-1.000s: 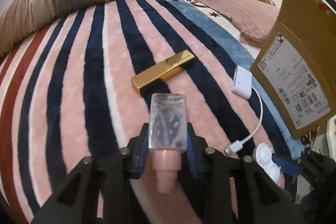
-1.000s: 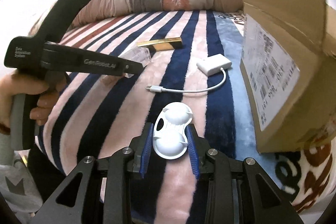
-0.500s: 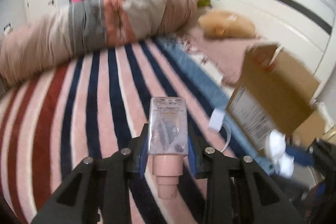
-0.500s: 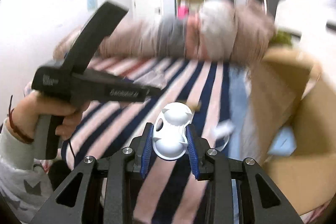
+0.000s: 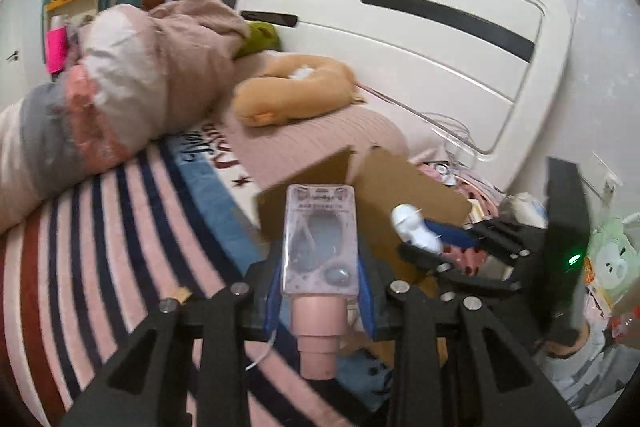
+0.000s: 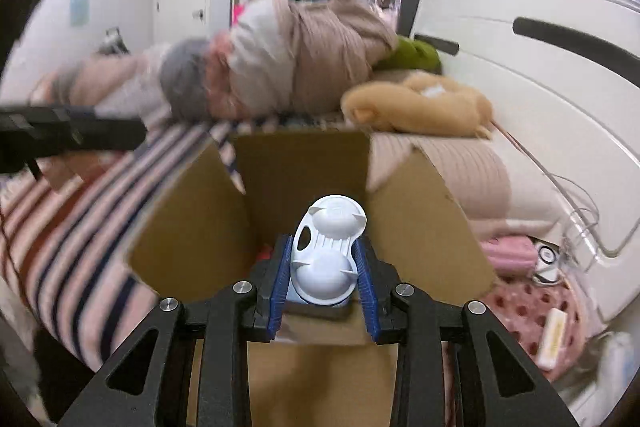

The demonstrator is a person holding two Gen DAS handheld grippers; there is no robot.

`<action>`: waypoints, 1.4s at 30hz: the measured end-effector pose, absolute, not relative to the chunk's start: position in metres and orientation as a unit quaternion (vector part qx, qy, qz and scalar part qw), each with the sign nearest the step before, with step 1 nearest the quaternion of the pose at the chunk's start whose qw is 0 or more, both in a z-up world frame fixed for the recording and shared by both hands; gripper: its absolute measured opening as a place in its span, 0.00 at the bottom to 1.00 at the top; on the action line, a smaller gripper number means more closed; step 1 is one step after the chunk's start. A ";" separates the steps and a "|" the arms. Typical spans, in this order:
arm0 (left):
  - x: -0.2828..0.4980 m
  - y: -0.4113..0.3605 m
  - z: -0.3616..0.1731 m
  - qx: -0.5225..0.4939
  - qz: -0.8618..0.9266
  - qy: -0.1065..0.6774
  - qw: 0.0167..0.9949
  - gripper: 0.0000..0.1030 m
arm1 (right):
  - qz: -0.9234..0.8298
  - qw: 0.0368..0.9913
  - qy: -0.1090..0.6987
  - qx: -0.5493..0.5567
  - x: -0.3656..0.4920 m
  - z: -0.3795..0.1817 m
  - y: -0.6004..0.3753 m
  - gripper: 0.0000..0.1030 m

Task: Organize rigid objects
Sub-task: 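Carry both items into the box and open both grippers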

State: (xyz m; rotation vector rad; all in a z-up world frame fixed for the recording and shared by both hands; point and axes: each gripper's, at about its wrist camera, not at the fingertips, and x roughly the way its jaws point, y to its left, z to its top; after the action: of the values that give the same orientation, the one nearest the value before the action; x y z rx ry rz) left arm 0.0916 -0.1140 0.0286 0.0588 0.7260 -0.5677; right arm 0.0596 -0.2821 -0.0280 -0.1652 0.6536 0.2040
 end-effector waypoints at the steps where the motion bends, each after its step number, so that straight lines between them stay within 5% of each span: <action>1: 0.094 -0.124 0.028 0.037 -0.275 0.355 0.893 0.27 | 0.101 0.935 0.328 -0.084 0.058 -0.032 -0.288 0.26; 6: 0.103 -0.154 0.020 0.058 -0.278 0.380 0.880 0.27 | 0.107 0.934 0.332 -0.081 0.064 -0.041 -0.298 0.41; 28: 0.112 -0.176 -0.002 0.092 -0.283 0.419 0.858 0.28 | 0.125 0.935 0.328 -0.050 0.066 -0.044 -0.312 0.42; 36: 0.094 -0.123 0.023 0.057 -0.260 0.372 0.889 0.58 | 0.119 0.940 0.316 -0.057 0.058 -0.025 -0.295 0.49; 42: 0.084 -0.052 0.029 0.030 -0.190 0.342 0.920 0.64 | 0.164 0.943 0.283 -0.062 0.044 0.001 -0.256 0.57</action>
State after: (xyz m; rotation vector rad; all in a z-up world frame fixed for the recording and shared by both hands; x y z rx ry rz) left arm 0.0839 -0.0517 0.0290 0.0622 0.7033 -0.3907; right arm 0.0444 -0.2565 0.0007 -0.1263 0.5771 0.3344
